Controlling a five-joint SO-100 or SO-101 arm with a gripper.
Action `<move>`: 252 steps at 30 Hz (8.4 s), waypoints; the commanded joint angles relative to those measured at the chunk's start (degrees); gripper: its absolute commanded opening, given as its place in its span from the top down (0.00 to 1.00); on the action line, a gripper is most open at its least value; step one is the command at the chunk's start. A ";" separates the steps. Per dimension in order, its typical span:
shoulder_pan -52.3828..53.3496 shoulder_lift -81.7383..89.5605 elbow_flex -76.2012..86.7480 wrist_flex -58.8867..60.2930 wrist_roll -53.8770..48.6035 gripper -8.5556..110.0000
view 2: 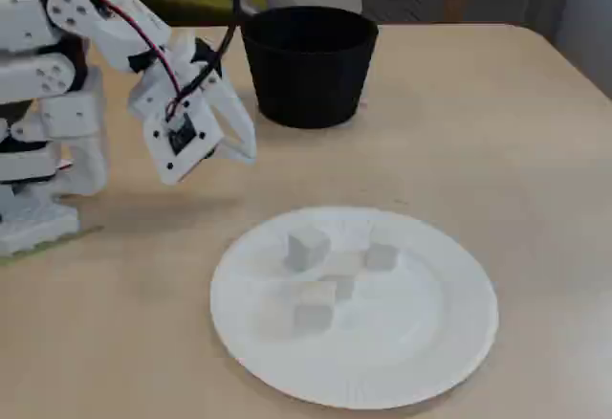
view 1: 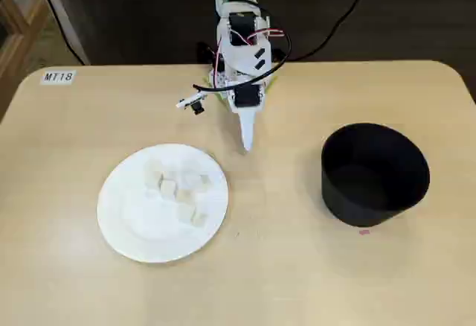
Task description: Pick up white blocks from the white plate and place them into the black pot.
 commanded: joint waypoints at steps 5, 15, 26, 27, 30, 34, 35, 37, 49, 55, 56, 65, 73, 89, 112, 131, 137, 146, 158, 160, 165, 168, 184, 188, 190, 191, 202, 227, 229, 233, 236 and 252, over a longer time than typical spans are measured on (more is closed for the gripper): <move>5.71 -35.60 -29.71 -9.76 -0.70 0.95; 5.71 -35.42 -30.06 -9.23 -1.49 0.95; 19.25 -51.24 -49.83 3.25 -6.33 0.95; 21.01 -56.78 -54.84 6.68 -7.91 0.95; 25.93 -72.69 -69.17 16.70 -11.78 0.95; 29.62 -85.25 -79.63 21.27 -13.71 0.95; 30.23 -86.57 -80.07 20.57 -13.62 0.95; 31.64 -88.86 -80.24 19.42 -13.27 0.95; 36.56 -98.00 -80.24 15.21 -14.15 0.72; 38.23 -99.23 -80.24 14.15 -13.80 0.67; 38.32 -99.67 -80.24 13.71 -13.62 0.67; 38.85 -103.27 -80.24 11.78 -12.74 0.68; 38.41 -105.56 -80.24 8.00 -11.78 0.69; 35.16 -109.16 -79.72 2.20 -12.74 0.74; 25.66 -70.84 -64.69 -18.90 3.16 0.95; -33.57 -76.90 -64.34 -22.32 -4.83 0.95; -33.93 -83.32 -63.72 -22.41 -5.54 0.95; -33.22 -83.76 -63.72 -20.65 -6.77 0.71; -22.59 -71.81 -66.36 -6.33 -7.38 0.95; -14.06 -67.50 -66.45 -0.18 -6.68 0.95; 9.49 -66.53 -66.53 9.40 -8.53 0.95; 18.90 -72.51 -66.80 12.13 -12.04 0.95; 29.79 -97.21 -86.13 21.36 -20.39 0.75; 30.67 -99.93 -86.84 21.27 -21.27 0.71; 31.29 -101.78 -87.28 21.18 -21.09 0.69; 31.64 -102.83 -87.45 21.18 -21.01 0.68; 31.55 -108.46 -87.63 17.49 -17.05 0.67; 28.65 -113.64 -88.33 8.96 -9.93 0.95; 28.83 -110.83 -88.42 8.61 -9.84 0.95; 28.65 -99.93 -88.15 4.22 -7.38 0.95; 27.51 -90.00 -87.63 -0.88 -3.25 0.95; -28.39 -69.87 -73.04 -14.33 0.53 0.95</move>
